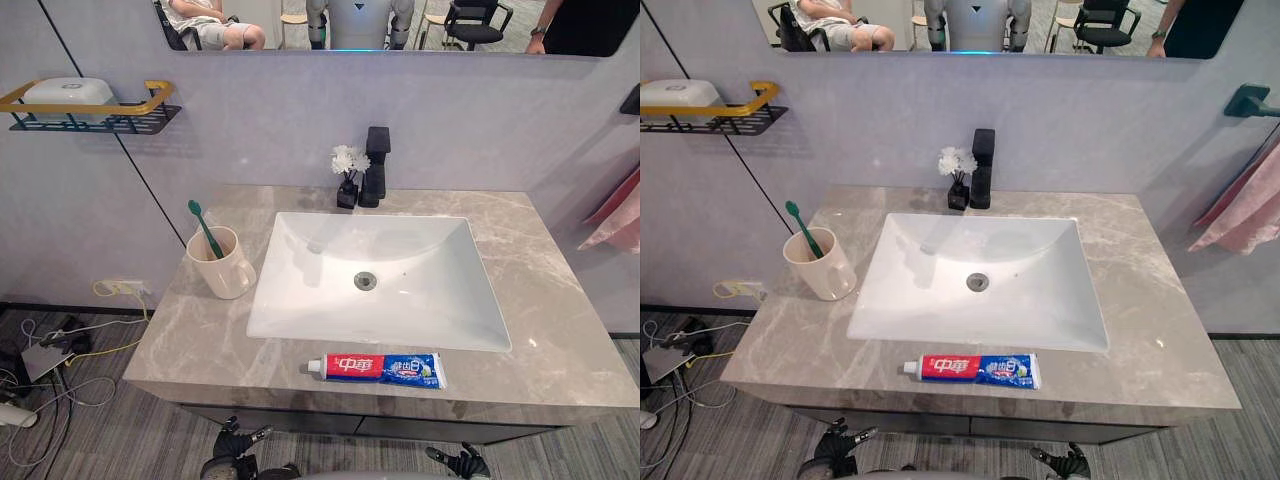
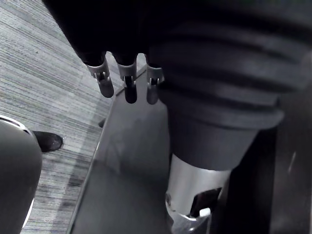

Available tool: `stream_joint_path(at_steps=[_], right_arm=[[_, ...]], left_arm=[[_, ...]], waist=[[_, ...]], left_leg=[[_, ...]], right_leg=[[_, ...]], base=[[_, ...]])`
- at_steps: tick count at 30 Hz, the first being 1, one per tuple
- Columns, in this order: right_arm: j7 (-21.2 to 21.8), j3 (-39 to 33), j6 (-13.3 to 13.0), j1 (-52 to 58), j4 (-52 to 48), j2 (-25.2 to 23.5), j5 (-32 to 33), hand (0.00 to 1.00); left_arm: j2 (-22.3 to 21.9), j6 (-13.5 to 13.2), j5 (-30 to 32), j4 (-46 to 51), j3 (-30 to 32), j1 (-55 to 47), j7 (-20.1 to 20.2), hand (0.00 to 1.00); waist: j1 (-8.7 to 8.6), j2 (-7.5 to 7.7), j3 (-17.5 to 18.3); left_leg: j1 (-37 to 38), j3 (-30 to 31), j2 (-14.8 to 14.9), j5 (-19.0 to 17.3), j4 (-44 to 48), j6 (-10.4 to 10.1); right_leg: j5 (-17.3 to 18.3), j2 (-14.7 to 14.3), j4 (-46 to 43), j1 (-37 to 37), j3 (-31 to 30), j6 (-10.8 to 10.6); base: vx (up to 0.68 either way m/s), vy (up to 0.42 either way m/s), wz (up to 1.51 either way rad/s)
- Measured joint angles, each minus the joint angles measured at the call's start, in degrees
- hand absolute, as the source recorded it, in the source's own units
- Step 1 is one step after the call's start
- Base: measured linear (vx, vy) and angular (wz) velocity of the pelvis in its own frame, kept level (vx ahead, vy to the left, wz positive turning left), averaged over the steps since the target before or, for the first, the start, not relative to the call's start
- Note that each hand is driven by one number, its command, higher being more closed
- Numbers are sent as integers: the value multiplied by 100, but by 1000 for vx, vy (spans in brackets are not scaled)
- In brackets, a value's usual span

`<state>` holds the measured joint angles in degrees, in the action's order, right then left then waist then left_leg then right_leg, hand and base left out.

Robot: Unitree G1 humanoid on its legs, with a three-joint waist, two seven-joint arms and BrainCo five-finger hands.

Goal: Organize washtable

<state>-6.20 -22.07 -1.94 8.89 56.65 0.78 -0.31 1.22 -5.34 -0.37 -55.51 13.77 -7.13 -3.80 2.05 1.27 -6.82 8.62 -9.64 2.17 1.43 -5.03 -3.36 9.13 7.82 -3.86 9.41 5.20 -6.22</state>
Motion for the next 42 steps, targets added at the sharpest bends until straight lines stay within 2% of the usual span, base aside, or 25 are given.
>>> stream_joint_path(at_steps=[6, 15, 19, 24, 27, 29, 30, 34, 36, 41, 42], right_arm=[[2, -142, 7, -118, 355, 96, 392, 0], [0, -301, -3, -299, 504, 373, 648, 0], [4, -717, -3, -322, 518, 473, 659, 0], [20, -914, -2, -342, 555, 688, 658, 0], [24, -1009, -5, -345, 553, 798, 657, 0], [25, -1014, -8, -338, 518, 824, 657, 0], [25, -1014, -8, -327, 498, 819, 657, 0], [21, -1021, 6, -218, 377, 770, 659, 0], [35, -1075, 3, -155, 276, 708, 659, 0], [130, -1071, -1, 29, 266, 694, 701, 0], [146, -1064, -2, 55, 267, 694, 703, 0]], left_arm=[[138, 8, -2, -268, -283, 185, 1, 0], [225, 8, -180, -381, -211, 200, -8, 0], [490, 18, -188, -468, 313, 82, -12, 0], [1031, 37, -260, -343, 1180, 25, -42, 0], [1327, 44, -382, 415, 1609, -53, -167, 0], [1439, 36, -424, 1233, 1838, -101, -288, 0], [1465, 35, -437, 1460, 1840, -101, -306, 0], [1494, -27, -469, 3408, 1854, -262, -552, 0], [1493, -118, -452, 4226, 1855, -307, -691, 0], [1435, -388, -341, 5911, 1508, -280, -914, 0], [1387, -458, -267, 6473, 1150, -298, -909, 0]], waist=[[5, -38, 33], [-13, -46, 27], [-116, -54, 19], [-108, -92, 2], [-92, -92, 1], [1, -105, -3], [34, -108, -5], [67, -103, -3], [148, -113, -9], [187, -139, -13], [194, -141, -13]], left_leg=[[-220, 149, -111, 30, -36, 24], [-206, 253, -121, 45, -37, 40], [-192, 353, -137, 82, -39, 59], [-194, 423, -136, 98, -47, 58], [-230, 495, -140, 112, -51, 52], [-231, 507, -144, 112, -52, 52], [-231, 515, -147, 112, -51, 52], [-221, 661, -210, 112, -49, 53], [-224, 674, -218, 111, -47, 53], [-212, 789, -223, 113, -42, 51], [-220, 804, -224, 115, -42, 49]], right_leg=[[-64, 89, 143, -75, 164, -105], [-76, 97, 197, 48, 316, -108], [-77, 109, 198, 116, 421, -105], [-77, 108, 204, 141, 497, -101], [-75, 107, 210, 146, 577, -99], [-72, 109, 223, 160, 590, -95], [-72, 110, 237, 171, 599, -94], [-72, 137, 359, 333, 763, -93], [-72, 140, 387, 354, 789, -92], [-65, 131, 398, 439, 891, -78], [-65, 131, 392, 438, 892, -78]], base=[[32, 19, 14], [-3, -12, 8], [-57, -12, 13], [-60, -13, 7], [-35, -18, 12], [-10, -15, 3], [4, -18, 9], [27, -23, 19], [32, -22, 4], [-3, -28, 11], [-27, -17, 5]])
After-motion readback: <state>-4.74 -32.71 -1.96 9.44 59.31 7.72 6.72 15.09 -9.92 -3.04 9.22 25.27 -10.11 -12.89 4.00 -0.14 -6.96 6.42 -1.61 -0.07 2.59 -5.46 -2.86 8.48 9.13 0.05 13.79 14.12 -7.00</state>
